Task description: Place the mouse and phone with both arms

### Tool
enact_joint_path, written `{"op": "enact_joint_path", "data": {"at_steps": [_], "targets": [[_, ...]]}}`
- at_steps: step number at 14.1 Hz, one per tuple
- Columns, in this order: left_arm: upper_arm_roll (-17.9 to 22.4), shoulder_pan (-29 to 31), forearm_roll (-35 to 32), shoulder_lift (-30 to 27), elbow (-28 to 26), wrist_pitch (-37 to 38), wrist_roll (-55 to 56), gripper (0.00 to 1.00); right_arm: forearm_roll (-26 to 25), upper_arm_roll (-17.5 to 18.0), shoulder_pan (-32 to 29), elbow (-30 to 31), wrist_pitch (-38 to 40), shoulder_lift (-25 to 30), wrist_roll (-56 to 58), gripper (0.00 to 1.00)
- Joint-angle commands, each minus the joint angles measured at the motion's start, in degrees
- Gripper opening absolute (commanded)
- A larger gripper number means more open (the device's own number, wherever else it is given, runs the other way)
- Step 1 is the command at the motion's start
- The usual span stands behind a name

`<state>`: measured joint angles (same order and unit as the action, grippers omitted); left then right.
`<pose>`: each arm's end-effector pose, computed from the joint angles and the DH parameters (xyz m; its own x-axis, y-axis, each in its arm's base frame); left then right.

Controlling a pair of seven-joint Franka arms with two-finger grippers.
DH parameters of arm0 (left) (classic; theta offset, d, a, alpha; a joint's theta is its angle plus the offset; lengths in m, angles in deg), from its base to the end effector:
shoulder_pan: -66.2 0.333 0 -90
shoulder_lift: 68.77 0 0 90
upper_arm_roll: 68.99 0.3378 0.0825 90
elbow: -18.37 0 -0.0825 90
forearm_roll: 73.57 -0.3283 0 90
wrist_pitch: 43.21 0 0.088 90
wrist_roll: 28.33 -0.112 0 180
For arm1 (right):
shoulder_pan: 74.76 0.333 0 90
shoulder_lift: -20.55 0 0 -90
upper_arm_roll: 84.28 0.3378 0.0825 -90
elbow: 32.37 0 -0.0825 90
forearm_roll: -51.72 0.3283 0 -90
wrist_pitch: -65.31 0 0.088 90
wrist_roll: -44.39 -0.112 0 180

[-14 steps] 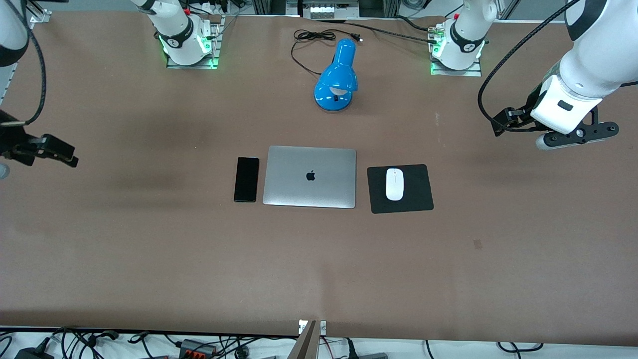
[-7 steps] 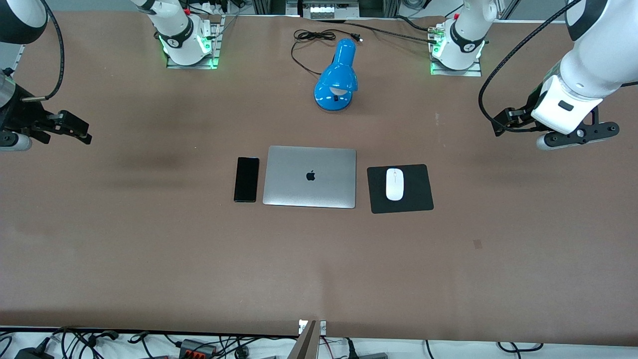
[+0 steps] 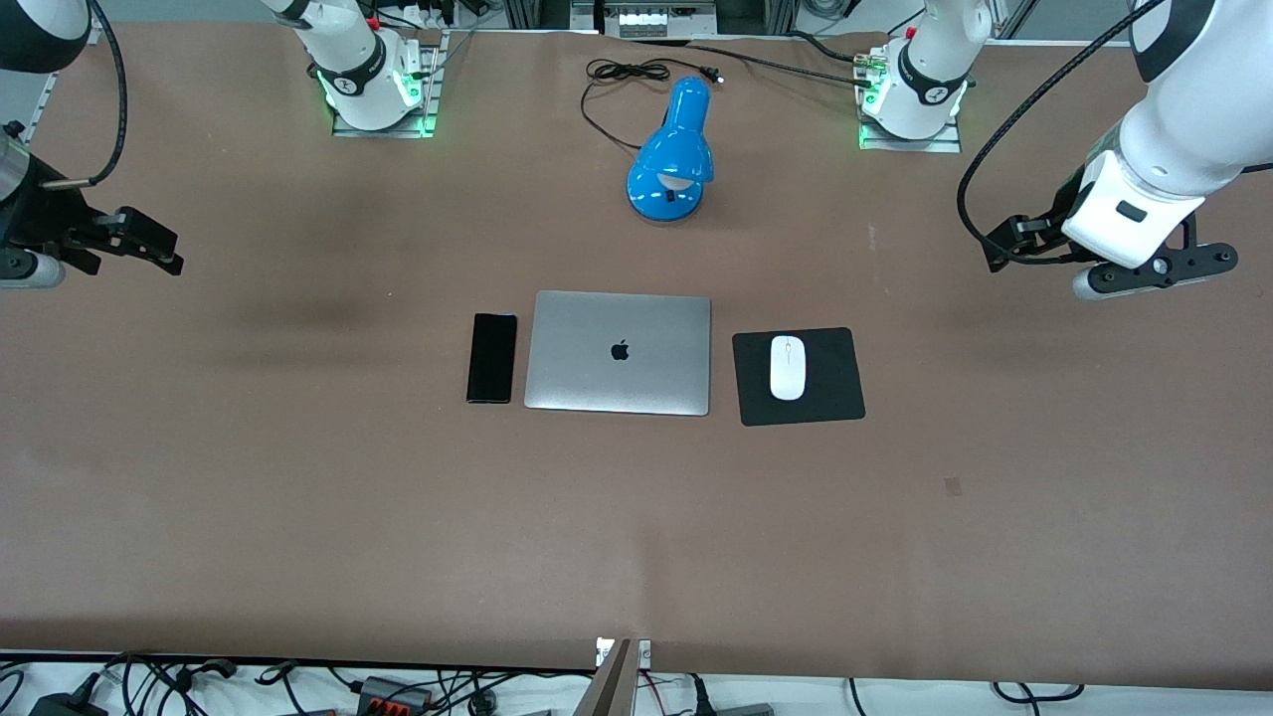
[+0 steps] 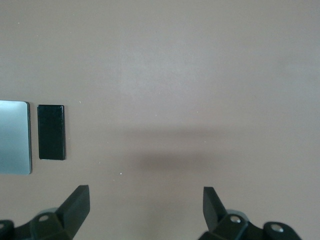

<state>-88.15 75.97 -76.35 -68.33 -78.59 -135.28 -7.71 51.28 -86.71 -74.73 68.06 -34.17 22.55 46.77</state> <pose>0.4927 -0.0755 0.5903 0.9787 0.1929 -0.0705 0.1876 -0.9794 -0.0752 0.4971 -0.0219 0.5966 0.9998 0.0009 0.0180 0.0008 -1.0000 0.0069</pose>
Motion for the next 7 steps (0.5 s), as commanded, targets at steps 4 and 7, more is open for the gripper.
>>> {"op": "enact_joint_path", "data": {"at_steps": [4,7], "targets": [[0.2,0.3,0.4,-0.4,-0.3,0.0,-1.6,1.0,0.1,0.0,-0.1,0.8,1.0,2.3,1.0,1.0],[0.3,0.3,0.4,-0.4,-0.3,0.0,-1.6,1.0,0.1,0.1,-0.1,0.8,1.1,2.3,1.0,1.0]]}}
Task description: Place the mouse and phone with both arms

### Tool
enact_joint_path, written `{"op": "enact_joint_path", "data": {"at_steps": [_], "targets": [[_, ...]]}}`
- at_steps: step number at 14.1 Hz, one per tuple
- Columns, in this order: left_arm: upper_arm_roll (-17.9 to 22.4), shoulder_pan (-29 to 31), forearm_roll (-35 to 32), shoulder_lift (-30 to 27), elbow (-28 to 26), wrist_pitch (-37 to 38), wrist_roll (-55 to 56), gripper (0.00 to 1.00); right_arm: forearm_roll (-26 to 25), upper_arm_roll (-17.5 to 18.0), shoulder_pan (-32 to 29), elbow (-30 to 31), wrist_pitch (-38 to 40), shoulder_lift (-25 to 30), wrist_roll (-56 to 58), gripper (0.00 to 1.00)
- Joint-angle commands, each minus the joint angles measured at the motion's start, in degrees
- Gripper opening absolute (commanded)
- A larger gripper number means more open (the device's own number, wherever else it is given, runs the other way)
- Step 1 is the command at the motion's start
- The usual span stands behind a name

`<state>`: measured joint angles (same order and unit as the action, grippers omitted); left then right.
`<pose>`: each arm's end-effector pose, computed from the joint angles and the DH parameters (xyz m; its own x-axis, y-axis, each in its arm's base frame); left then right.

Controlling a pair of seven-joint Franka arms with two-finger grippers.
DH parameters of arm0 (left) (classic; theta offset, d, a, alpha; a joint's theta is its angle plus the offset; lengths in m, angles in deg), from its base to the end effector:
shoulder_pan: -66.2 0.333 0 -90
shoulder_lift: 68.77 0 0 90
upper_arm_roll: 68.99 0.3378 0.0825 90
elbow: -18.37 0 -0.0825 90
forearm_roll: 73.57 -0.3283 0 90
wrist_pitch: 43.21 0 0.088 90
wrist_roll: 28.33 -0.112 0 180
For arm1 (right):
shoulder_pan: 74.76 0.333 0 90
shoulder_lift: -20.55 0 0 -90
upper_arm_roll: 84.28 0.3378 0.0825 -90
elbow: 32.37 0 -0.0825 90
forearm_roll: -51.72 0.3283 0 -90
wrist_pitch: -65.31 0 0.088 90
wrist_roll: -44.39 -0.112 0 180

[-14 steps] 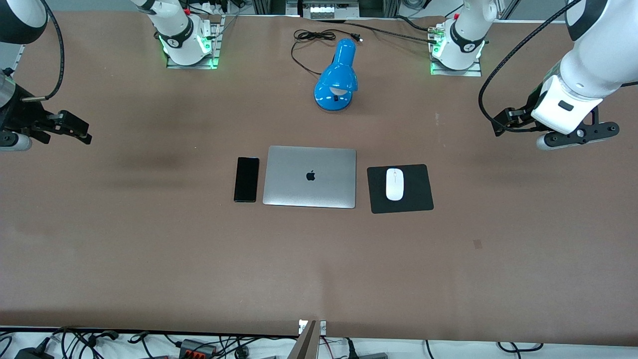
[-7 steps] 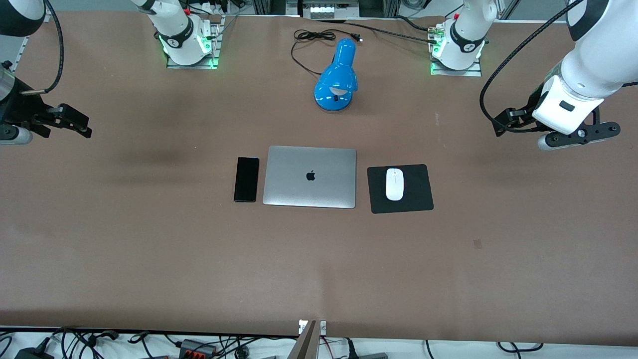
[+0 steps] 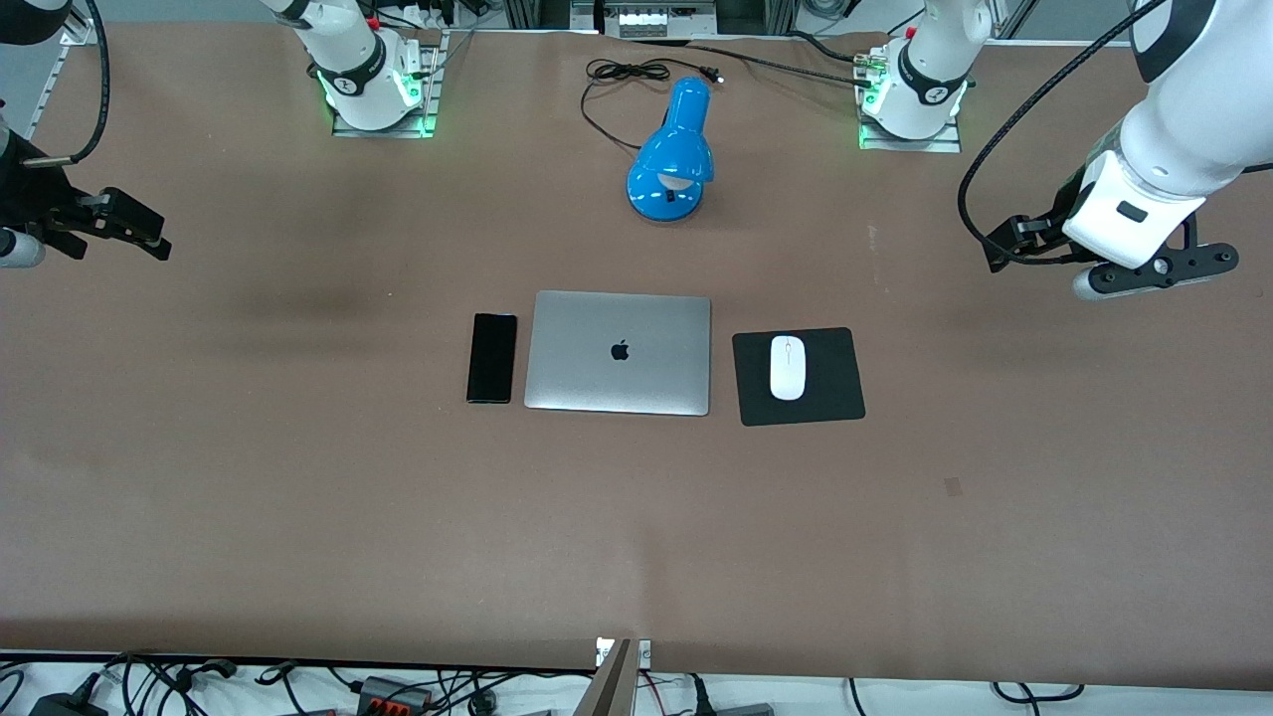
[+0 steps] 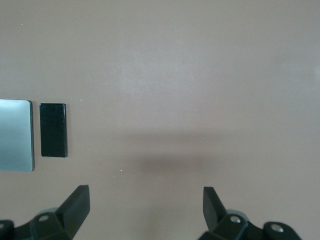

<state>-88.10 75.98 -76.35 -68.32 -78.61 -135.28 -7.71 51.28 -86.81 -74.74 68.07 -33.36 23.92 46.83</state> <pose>0.4928 -0.0749 0.5901 0.9785 0.1939 -0.0710 0.1886 -0.9792 -0.0754 0.4890 -0.0229 0.6070 0.9996 0.0000 0.0276 -0.0002 -1.0000 0.0062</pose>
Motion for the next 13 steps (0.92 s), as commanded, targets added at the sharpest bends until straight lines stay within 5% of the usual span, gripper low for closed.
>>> {"op": "enact_joint_path", "data": {"at_steps": [1,13], "targets": [[0.1,0.3,0.4,-0.4,-0.3,0.0,-1.6,1.0,0.1,0.2,-0.1,0.8,0.3,0.9,0.9,1.0],[0.2,0.4,0.4,-0.4,-0.2,0.0,-1.6,1.0,0.1,2.2,-1.9,1.0,0.8,0.9,0.9,1.0]]}}
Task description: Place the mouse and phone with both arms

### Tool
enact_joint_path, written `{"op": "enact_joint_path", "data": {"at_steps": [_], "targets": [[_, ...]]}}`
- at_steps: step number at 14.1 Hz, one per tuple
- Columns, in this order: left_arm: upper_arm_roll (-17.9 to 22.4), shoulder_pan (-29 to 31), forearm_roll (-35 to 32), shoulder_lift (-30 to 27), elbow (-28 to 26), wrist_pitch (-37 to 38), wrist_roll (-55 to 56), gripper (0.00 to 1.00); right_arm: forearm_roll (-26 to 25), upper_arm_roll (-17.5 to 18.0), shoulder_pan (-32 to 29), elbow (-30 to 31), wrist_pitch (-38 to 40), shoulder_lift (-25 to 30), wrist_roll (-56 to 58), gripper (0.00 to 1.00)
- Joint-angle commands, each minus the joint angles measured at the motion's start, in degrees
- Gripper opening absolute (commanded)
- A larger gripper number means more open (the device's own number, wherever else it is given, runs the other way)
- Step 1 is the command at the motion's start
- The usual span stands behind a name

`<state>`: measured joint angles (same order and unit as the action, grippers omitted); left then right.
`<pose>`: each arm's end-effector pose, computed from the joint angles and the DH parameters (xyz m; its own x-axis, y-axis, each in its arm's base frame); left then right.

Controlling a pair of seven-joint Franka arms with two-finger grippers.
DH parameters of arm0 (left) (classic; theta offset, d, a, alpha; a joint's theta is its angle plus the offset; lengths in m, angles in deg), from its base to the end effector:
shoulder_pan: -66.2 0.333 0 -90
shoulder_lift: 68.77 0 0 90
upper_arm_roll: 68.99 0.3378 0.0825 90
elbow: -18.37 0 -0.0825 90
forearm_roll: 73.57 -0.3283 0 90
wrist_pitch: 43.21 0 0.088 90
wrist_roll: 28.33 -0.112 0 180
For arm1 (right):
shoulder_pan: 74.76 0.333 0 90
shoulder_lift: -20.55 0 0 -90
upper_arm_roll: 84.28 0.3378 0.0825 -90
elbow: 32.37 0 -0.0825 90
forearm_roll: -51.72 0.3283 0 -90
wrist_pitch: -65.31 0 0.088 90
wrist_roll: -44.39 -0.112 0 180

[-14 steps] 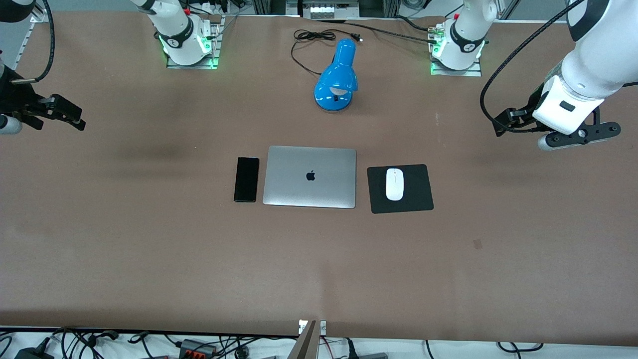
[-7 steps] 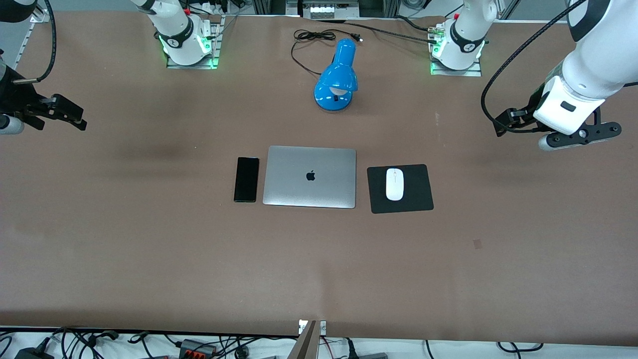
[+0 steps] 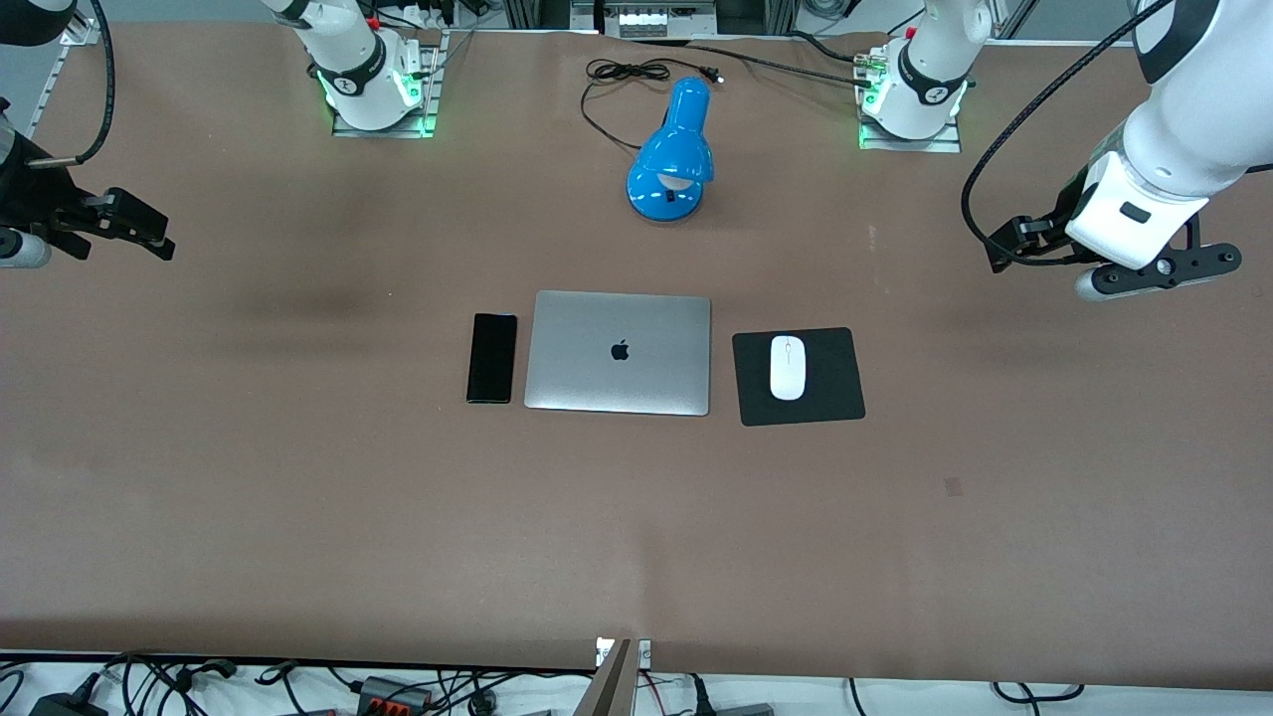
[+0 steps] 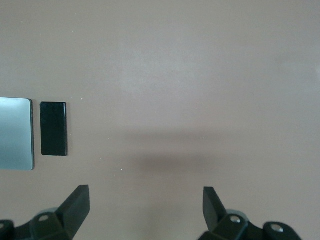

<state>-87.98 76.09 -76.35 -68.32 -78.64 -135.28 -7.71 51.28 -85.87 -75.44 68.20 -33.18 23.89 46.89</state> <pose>0.4930 -0.0730 0.5899 0.9776 0.1978 -0.0715 0.1924 -0.9784 -0.0756 0.4888 -0.0205 0.6055 0.9998 0.0052 0.0217 0.0050 -1.0000 0.0070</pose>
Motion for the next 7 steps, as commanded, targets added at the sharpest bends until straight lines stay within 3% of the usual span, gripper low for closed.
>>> {"op": "enact_joint_path", "data": {"at_steps": [1,7], "targets": [[0.1,0.3,0.4,-0.4,-0.3,0.0,-1.6,1.0,0.1,1.1,-1.2,0.9,1.0,1.1,0.8,1.0],[0.1,0.4,0.5,-0.4,-0.2,0.0,-1.6,1.0,0.1,1.2,-1.2,0.9,1.6,1.5,0.8,1.0]]}}
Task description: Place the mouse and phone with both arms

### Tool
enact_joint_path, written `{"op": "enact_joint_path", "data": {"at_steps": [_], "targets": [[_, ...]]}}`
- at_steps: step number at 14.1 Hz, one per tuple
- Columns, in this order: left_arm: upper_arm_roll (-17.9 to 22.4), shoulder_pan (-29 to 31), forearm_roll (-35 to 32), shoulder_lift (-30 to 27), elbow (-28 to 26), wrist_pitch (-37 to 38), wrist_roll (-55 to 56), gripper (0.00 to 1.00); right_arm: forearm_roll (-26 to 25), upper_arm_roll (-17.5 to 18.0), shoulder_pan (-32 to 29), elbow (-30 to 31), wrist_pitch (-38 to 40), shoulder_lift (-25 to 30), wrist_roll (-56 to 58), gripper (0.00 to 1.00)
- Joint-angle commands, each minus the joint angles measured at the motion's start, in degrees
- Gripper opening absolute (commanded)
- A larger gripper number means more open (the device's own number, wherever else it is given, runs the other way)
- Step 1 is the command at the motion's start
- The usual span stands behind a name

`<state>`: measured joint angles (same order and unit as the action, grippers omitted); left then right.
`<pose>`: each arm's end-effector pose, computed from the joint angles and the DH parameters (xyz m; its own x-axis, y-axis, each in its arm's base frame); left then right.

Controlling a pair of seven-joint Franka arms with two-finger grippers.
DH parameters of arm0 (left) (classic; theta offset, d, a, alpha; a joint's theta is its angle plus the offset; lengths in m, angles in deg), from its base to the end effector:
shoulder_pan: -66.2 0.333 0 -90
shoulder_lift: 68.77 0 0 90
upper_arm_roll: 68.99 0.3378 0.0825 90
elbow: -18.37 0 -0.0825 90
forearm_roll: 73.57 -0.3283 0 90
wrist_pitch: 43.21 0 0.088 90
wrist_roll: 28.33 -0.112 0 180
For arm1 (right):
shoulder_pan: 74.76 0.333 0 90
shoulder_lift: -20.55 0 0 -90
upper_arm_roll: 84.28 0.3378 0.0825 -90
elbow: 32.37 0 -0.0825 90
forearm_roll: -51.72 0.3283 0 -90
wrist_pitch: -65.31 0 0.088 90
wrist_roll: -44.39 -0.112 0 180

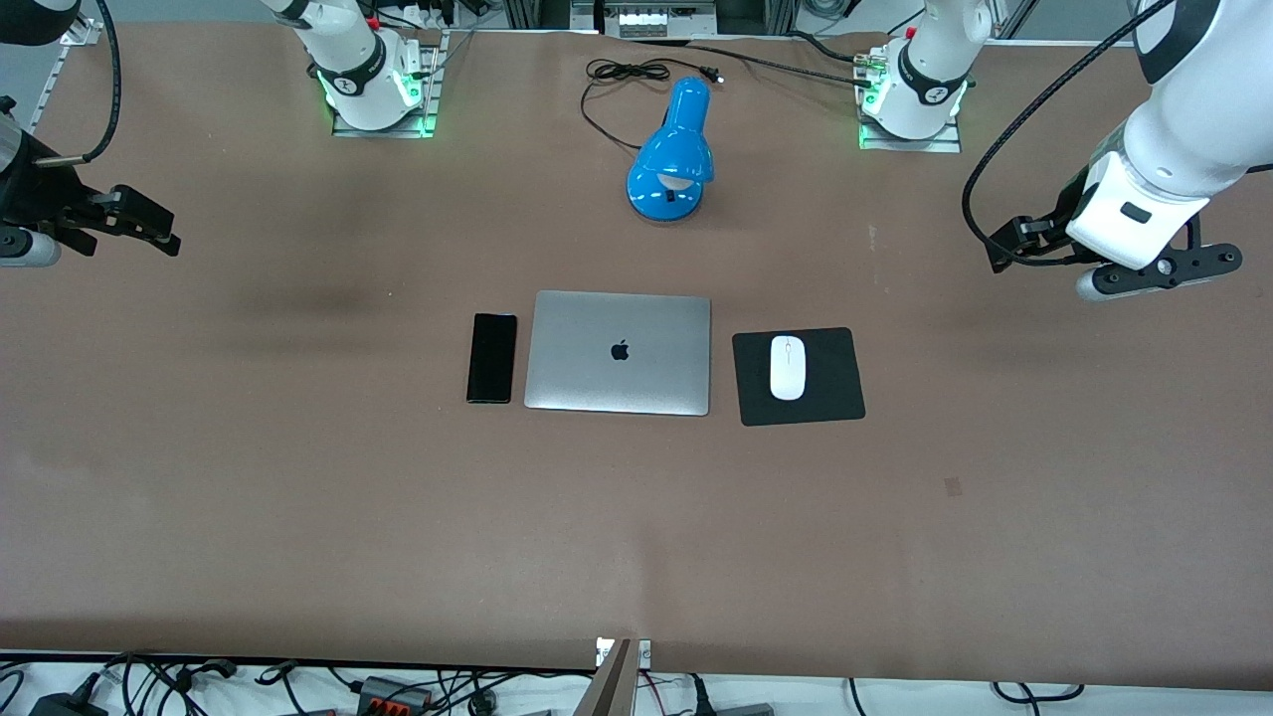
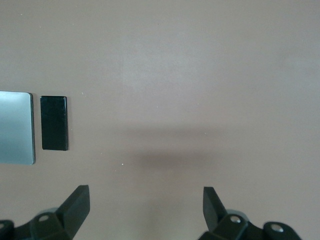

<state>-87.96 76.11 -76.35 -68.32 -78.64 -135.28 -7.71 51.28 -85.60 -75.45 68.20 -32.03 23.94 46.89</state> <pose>0.4931 -0.0726 0.5899 0.9775 0.1985 -0.0715 0.1931 -0.9783 -0.0756 0.4864 -0.0182 0.6041 1.0000 0.0096 0.0025 0.0096 -0.9999 0.0064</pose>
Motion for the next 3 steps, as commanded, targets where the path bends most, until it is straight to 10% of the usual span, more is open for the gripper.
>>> {"op": "enact_joint_path", "data": {"at_steps": [1,3], "targets": [[0.1,0.4,0.5,-0.4,-0.2,0.0,-1.6,1.0,0.1,1.0,-1.2,0.9,0.7,1.4,0.8,1.0],[0.1,0.4,0.5,-0.4,-0.2,0.0,-1.6,1.0,0.1,1.0,-1.2,0.9,0.7,1.4,0.8,1.0]]}}
